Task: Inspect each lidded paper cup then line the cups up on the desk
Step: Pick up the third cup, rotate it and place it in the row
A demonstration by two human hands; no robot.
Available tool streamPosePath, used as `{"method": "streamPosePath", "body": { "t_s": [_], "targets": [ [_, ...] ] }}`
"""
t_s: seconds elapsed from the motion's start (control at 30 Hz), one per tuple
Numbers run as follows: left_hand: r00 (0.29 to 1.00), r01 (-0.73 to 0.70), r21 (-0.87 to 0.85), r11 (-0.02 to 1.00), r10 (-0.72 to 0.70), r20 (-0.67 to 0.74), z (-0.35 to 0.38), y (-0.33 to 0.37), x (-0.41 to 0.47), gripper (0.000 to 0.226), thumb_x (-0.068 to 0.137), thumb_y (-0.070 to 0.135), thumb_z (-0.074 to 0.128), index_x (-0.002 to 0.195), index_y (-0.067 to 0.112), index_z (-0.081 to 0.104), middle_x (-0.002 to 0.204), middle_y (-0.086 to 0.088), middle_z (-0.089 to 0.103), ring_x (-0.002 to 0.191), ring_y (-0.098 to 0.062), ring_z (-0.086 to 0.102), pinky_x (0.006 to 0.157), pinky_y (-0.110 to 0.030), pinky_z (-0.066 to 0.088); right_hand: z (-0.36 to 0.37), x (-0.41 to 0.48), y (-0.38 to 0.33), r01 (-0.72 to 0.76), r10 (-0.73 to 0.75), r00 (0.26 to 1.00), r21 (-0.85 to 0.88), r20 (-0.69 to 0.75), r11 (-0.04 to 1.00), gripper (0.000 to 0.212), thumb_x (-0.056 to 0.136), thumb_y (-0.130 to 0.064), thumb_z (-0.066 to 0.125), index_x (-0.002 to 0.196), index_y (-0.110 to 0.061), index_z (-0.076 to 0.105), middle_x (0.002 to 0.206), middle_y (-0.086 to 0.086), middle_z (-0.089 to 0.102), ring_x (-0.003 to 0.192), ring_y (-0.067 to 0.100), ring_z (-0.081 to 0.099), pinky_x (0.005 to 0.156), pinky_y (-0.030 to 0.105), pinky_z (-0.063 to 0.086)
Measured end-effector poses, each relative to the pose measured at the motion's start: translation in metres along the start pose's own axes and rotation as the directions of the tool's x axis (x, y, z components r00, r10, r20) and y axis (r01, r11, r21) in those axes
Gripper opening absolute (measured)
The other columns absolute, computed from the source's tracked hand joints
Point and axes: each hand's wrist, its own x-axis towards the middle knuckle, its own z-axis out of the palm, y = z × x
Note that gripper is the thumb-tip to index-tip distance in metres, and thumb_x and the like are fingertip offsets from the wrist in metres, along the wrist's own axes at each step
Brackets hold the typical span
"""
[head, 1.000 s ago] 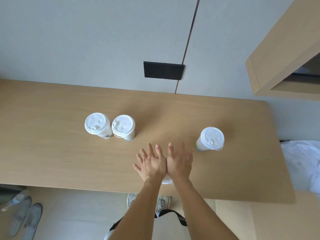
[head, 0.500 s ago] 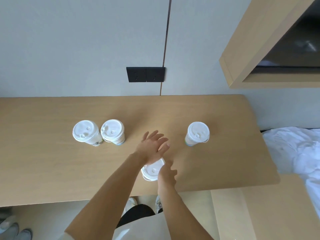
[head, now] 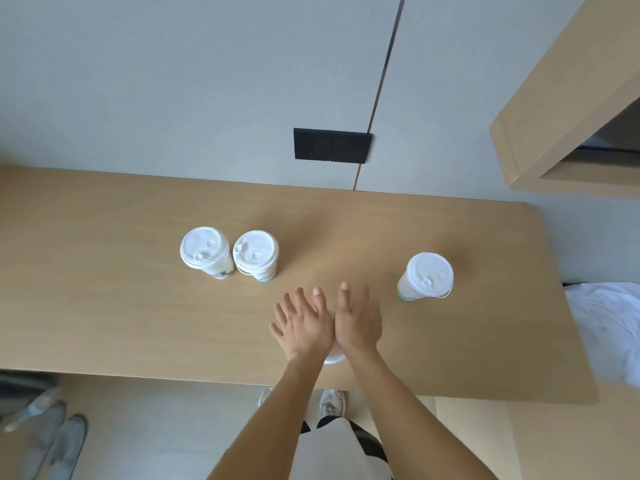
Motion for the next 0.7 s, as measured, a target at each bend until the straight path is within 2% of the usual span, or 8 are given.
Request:
{"method": "streamPosePath", "body": {
  "t_s": [0.1, 0.2, 0.27, 0.37, 0.47, 0.53, 0.63, 0.7],
  "targets": [
    [0.999, -0.035, 0.026, 0.999, 0.035, 0.000, 0.004, 0.000, 0.004, 0.055, 0.105, 0.048, 0.017, 0.155, 0.032, 0.034, 0.169, -0.005, 0.021, 0.158, -0.027, 0.011, 0.124, -0.057, 0.008, 0.001, 0.003, 0.003, 0.011, -0.013, 1.000, -0.098, -0.021, 0.995, 0.071, 0.103, -0.064, 0.026, 0.161, -0.024, 0.030, 0.158, 0.018, 0.038, 0.151, 0.033, 0.030, 0.122, 0.053, 0.024],
    [0.999, -0.045, 0.009, 0.999, 0.045, 0.008, 0.004, 0.003, 0.005, 0.053, 0.107, 0.045, 0.018, 0.157, 0.033, 0.032, 0.172, -0.005, 0.015, 0.160, -0.024, 0.005, 0.126, -0.056, 0.003, 0.002, 0.005, 0.004, -0.004, 0.006, 1.000, -0.161, 0.009, 0.987, 0.067, 0.105, -0.062, 0.024, 0.164, -0.030, 0.020, 0.168, 0.017, 0.021, 0.159, 0.027, 0.013, 0.125, 0.055, 0.013],
    [0.999, -0.049, 0.001, 0.999, 0.049, 0.012, 0.003, 0.003, 0.005, 0.053, 0.108, 0.044, 0.017, 0.157, 0.033, 0.032, 0.172, -0.004, 0.016, 0.160, -0.023, 0.005, 0.126, -0.055, 0.003, 0.003, 0.006, 0.003, -0.017, 0.018, 1.000, -0.156, 0.008, 0.988, 0.067, 0.105, -0.062, 0.024, 0.165, -0.031, 0.018, 0.170, 0.017, 0.016, 0.160, 0.025, 0.009, 0.125, 0.055, 0.011],
    [0.991, -0.126, 0.034, 0.991, 0.124, 0.059, -0.001, 0.004, 0.010, 0.054, 0.108, 0.045, 0.017, 0.157, 0.032, 0.033, 0.171, -0.005, 0.020, 0.159, -0.024, 0.006, 0.126, -0.054, 0.004, 0.005, 0.003, 0.002, -0.055, 0.050, 0.998, -0.107, -0.047, 0.993, 0.070, 0.102, -0.066, 0.020, 0.163, -0.032, 0.023, 0.168, 0.016, 0.022, 0.158, 0.025, 0.013, 0.123, 0.057, 0.016],
    [0.939, -0.321, 0.086, 0.943, 0.305, 0.157, -0.006, 0.005, 0.024, 0.053, 0.108, 0.046, 0.020, 0.157, 0.031, 0.034, 0.170, -0.002, 0.022, 0.159, -0.024, 0.007, 0.127, -0.052, 0.007, 0.009, -0.008, 0.002, -0.217, 0.221, 0.972, 0.057, -0.075, 0.975, 0.066, 0.105, -0.062, 0.021, 0.163, -0.032, 0.022, 0.169, 0.020, 0.017, 0.158, 0.030, 0.018, 0.124, 0.054, 0.017],
    [0.834, -0.537, 0.145, 0.831, 0.497, 0.241, -0.009, 0.007, 0.039, 0.060, 0.104, 0.054, 0.018, 0.155, 0.030, 0.038, 0.169, -0.001, 0.025, 0.159, -0.024, 0.008, 0.126, -0.052, 0.009, 0.015, -0.021, 0.004, -0.370, 0.384, 0.921, 0.165, -0.064, 0.914, 0.067, 0.105, -0.063, 0.020, 0.164, -0.033, 0.019, 0.168, 0.023, 0.020, 0.154, 0.036, 0.026, 0.124, 0.055, 0.021],
    [0.549, -0.836, 0.195, 0.514, 0.781, 0.296, -0.017, 0.013, 0.057, 0.067, 0.098, 0.058, 0.024, 0.143, 0.022, 0.058, 0.156, -0.006, 0.048, 0.152, -0.031, 0.033, 0.120, -0.058, 0.028, 0.025, -0.039, 0.003, -0.545, 0.569, 0.822, 0.336, 0.031, 0.769, 0.074, 0.102, -0.069, 0.020, 0.165, -0.032, 0.015, 0.164, 0.021, 0.024, 0.148, 0.041, 0.033, 0.122, 0.058, 0.027],
    [0.400, -0.911, 0.221, 0.348, 0.877, 0.267, -0.016, 0.012, 0.062, 0.057, 0.099, 0.054, 0.036, 0.132, 0.018, 0.066, 0.144, -0.007, 0.061, 0.142, -0.034, 0.050, 0.113, -0.058, 0.040, 0.025, -0.044, 0.002, -0.597, 0.623, 0.778, 0.409, 0.084, 0.690, 0.078, 0.100, -0.071, 0.023, 0.166, -0.030, 0.013, 0.163, 0.022, 0.025, 0.146, 0.043, 0.035, 0.121, 0.058, 0.027]
  ]
}}
